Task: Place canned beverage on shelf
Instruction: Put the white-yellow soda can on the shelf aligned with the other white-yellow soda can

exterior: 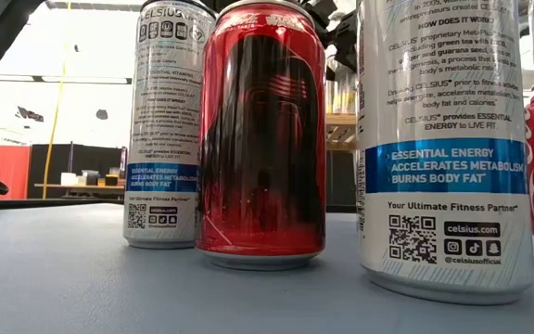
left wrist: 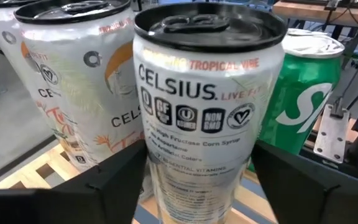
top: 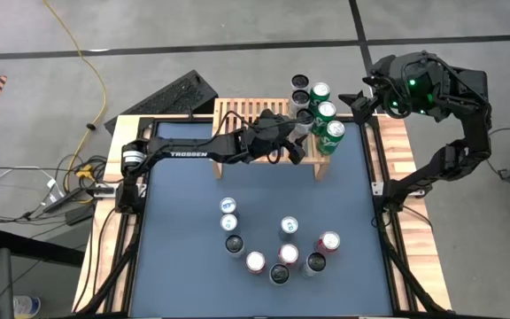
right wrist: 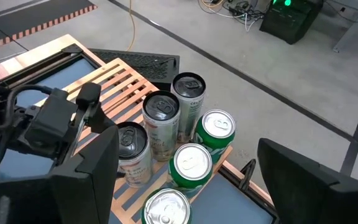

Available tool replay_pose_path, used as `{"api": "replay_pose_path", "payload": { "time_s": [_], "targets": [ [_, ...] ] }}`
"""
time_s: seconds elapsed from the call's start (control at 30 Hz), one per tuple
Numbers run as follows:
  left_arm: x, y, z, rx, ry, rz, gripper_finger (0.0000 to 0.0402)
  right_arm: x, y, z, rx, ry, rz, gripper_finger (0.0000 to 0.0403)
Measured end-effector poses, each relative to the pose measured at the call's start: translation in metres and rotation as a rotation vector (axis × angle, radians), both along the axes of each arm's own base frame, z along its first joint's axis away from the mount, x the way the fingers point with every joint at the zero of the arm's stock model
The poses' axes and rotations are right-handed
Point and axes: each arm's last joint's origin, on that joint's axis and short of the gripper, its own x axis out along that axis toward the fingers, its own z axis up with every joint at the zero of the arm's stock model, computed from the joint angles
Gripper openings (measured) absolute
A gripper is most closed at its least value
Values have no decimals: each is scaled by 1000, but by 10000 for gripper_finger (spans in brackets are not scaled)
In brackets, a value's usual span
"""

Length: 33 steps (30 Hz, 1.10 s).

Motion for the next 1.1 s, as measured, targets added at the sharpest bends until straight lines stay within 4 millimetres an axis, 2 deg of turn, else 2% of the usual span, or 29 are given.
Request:
{"api": "replay_pose_path", "payload": {
  "time_s": [0.13, 0.23, 0.5, 0.67, 0.87, 1.1],
  "targets": [
    [0, 1, 0, 14, 10, -19, 226, 0, 0, 0, 1, 0, 1, 317],
    [0, 3, 0, 11, 14, -30, 215, 0, 0, 0, 6, -2, 8, 317],
    [-2, 3, -2, 33, 76, -35, 218, 0, 0, 0, 14, -5, 19, 317],
    [-7, 5, 2, 15, 97, -101, 218, 0, 0, 0, 14, -4, 19, 317],
    [-15, 16, 8, -62, 81, -176, 218, 0, 0, 0, 3, 8, 29, 317],
    [-22, 26, 13, -68, 92, -262, 218, 0, 0, 0, 4, 8, 29, 317]
  ]
}}
